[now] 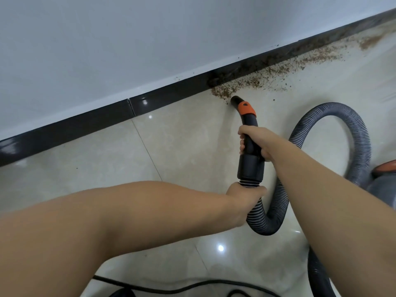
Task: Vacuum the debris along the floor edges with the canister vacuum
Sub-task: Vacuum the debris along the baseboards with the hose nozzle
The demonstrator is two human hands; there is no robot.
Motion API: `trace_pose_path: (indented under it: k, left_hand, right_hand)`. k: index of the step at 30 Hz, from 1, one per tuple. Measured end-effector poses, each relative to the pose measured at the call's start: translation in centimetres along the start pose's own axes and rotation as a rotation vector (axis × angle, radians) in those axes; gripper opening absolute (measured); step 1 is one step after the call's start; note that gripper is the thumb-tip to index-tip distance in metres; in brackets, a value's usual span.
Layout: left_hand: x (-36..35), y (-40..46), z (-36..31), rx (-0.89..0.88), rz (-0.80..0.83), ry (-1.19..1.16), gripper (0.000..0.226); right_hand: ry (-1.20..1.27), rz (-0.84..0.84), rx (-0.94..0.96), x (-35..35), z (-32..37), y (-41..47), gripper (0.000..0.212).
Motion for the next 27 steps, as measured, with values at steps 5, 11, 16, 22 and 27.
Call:
trace_pose_path:
  k: [5,11,16,22,27]
  left_hand:
    - [1.2,-1.6,0.8,-0.021,-0.032,0.026,0.008]
    - [2.2,-1.2,-0.1,0.002,-0.066,0.011,0.009]
    - [2.1,0.7,-1.2,0.053,-0.099,-0.037,0.008]
    - [1.0,3.2,-2.6,0.064,-0.086,-0.078,0.01]
    - [0.7,4.3,-3.5,0.057,-0.09,-0.113,0.013]
  right_hand:
    - [-0.016,0.054,-0.004,-1.9,-1.2,-1.3,0.017]
    - [-0.009,0.053,0.014,-2.7,-0.1,-0.9,0.016]
    - [0.012,-0.013,0.032,-1.9,1.7,0.6,0.013]
    - [0.037,-0.073,0.046,0.0,3.6,2.6,0.012]
    - [0.041,-0.068,0.048,0.5,5.0,3.2,0.016]
Point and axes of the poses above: each hand's wrist, its own y-axis towards the middle knuckle, its own x-axis out of the back of the hand, z = x × y, the point moved 4 cm from there along y, towards the middle knuckle, and after that the axes turned 10 degrees about -x, right-handed, at the moved point
